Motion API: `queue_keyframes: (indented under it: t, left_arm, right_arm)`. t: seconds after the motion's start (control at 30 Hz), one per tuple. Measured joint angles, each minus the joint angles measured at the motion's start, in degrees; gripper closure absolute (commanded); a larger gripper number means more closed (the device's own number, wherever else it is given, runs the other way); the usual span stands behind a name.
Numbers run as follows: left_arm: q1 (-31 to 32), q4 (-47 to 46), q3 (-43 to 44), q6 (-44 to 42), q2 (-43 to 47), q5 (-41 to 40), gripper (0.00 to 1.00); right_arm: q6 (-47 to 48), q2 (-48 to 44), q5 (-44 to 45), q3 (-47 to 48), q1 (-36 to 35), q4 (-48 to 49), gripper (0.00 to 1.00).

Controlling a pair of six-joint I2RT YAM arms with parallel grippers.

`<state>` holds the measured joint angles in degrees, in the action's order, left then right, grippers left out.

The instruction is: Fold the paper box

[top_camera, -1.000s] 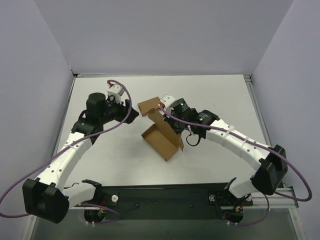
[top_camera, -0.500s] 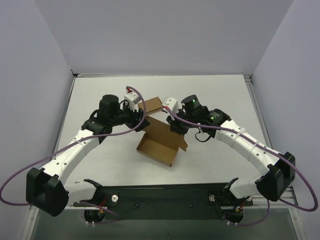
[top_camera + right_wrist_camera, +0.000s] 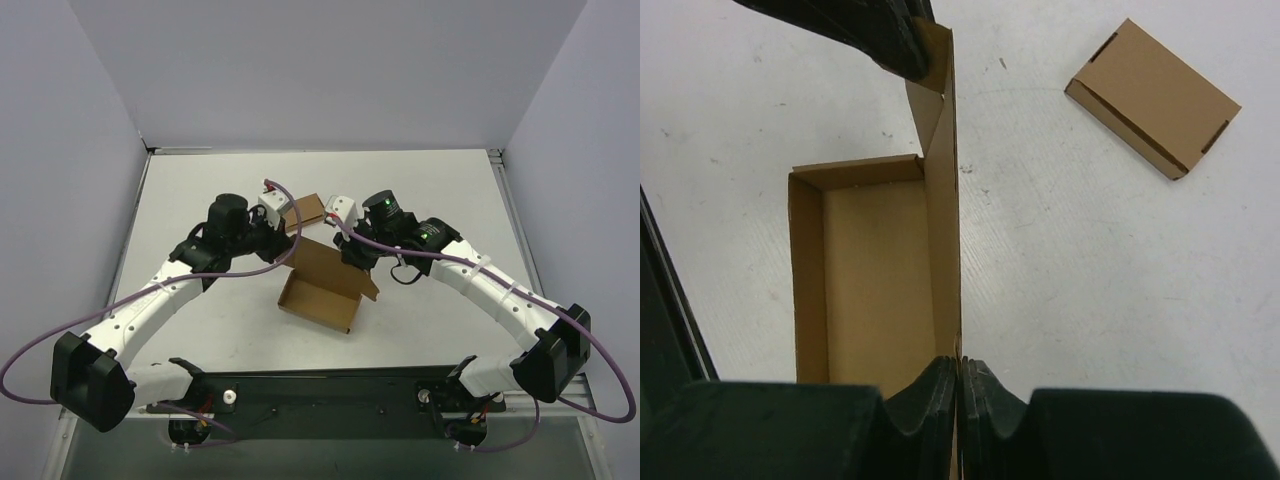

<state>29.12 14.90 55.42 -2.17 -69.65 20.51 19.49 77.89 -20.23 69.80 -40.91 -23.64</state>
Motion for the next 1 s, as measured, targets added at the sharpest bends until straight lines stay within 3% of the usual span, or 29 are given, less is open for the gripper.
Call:
queue_keyframes:
  t: [0.23,0.5,0.67,0.83,1.0]
  left_arm:
    - [1.31,1.18,-0.02,-0.66,-0.61,-4.39,1.0]
    - [1.25,1.36,-0.35,-0.66,-0.79,-6.38,1.0]
    - [1.03,1.44,-0.35,-0.66,-1.31,-6.4,1.0]
    - [0.81,1.42,-0.35,-0.66,-1.46,-5.77,1.0]
    - [0.76,1.42,-0.35,-1.22,-1.46,-4.74,1.0]
  right_arm:
    - [-3.21,-0.44,5.14,-0.39,0.68,1.07,0.34]
    - [-11.32,-15.61,2.8,-18.97,12.07,13.75,0.29]
    - [-15.1,-23.8,1.05,-32.33,13.81,23.37,0.26]
    - [-15.61,-24.55,2.01,-36.41,13.9,28.11,0.25]
    - [-15.17,-19.71,2.25,-36.41,15.02,35.04,0.25]
